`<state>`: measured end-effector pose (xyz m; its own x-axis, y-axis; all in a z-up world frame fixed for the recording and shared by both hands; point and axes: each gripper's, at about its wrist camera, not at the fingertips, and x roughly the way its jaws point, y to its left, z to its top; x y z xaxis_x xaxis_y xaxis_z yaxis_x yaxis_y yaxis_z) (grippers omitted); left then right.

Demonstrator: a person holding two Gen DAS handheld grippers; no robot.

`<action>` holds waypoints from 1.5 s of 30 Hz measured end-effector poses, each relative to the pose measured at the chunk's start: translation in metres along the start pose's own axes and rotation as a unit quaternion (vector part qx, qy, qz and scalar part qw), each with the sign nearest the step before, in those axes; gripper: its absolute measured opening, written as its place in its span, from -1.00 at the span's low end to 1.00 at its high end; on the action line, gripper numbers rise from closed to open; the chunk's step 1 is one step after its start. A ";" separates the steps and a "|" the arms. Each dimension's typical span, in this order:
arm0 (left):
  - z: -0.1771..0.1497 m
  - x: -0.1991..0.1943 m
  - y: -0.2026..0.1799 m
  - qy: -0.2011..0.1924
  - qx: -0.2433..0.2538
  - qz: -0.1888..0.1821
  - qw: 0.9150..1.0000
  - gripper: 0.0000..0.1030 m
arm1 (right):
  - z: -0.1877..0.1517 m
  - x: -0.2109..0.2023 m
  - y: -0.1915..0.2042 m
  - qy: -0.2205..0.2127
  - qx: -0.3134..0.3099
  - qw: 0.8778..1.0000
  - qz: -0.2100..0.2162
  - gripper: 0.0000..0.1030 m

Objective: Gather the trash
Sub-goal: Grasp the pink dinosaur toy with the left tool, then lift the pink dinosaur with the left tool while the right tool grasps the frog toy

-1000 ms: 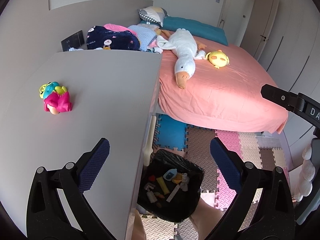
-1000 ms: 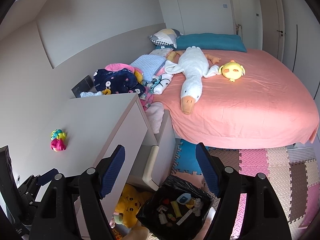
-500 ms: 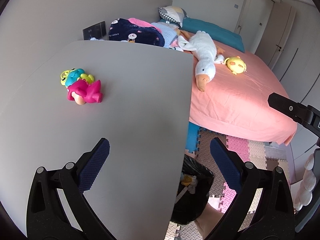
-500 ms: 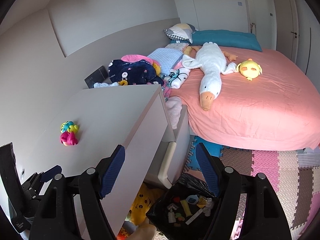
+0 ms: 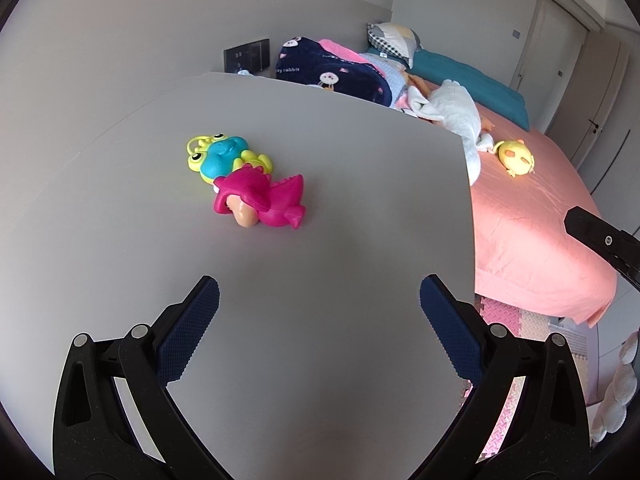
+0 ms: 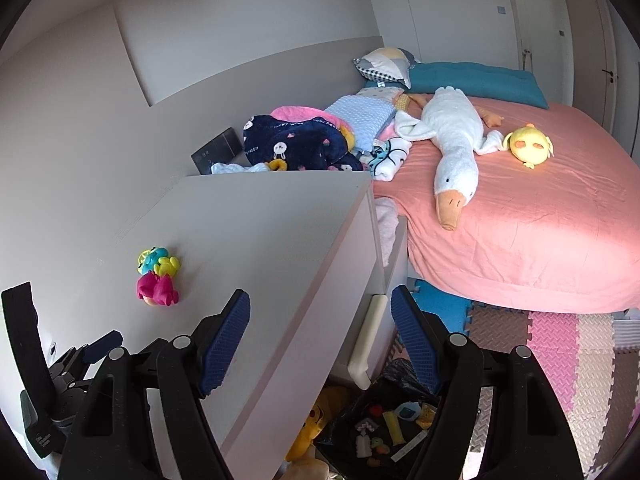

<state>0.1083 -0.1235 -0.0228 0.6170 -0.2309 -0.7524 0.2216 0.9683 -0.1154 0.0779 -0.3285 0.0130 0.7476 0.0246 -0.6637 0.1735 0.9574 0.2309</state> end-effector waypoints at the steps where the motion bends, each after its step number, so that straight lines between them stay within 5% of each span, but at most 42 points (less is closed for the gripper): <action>1: 0.001 0.003 0.004 0.002 -0.006 0.003 1.000 0.88 | 0.001 0.003 0.003 0.002 -0.001 1.000 0.002 0.43; 7: 0.013 0.023 0.024 0.008 -0.040 0.014 0.999 0.88 | 0.006 0.024 0.019 0.007 -0.011 1.000 0.012 0.43; 20: 0.040 0.056 0.030 0.017 -0.029 0.025 0.999 0.87 | 0.015 0.055 0.036 0.016 -0.024 0.999 0.014 0.43; 29: 0.043 0.060 0.037 0.015 -0.031 0.033 0.999 0.25 | 0.013 0.061 0.048 0.018 -0.025 0.999 0.016 0.43; 45: 0.042 0.029 0.087 -0.016 -0.059 0.056 0.997 0.25 | 0.006 0.084 0.100 0.037 -0.058 0.997 0.037 0.43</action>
<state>0.1771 -0.0504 -0.0278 0.6570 -0.1219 -0.7440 0.0615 0.9922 -0.1083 0.1625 -0.2323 -0.0154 0.7057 0.1127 -0.6995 0.0414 0.9790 0.1995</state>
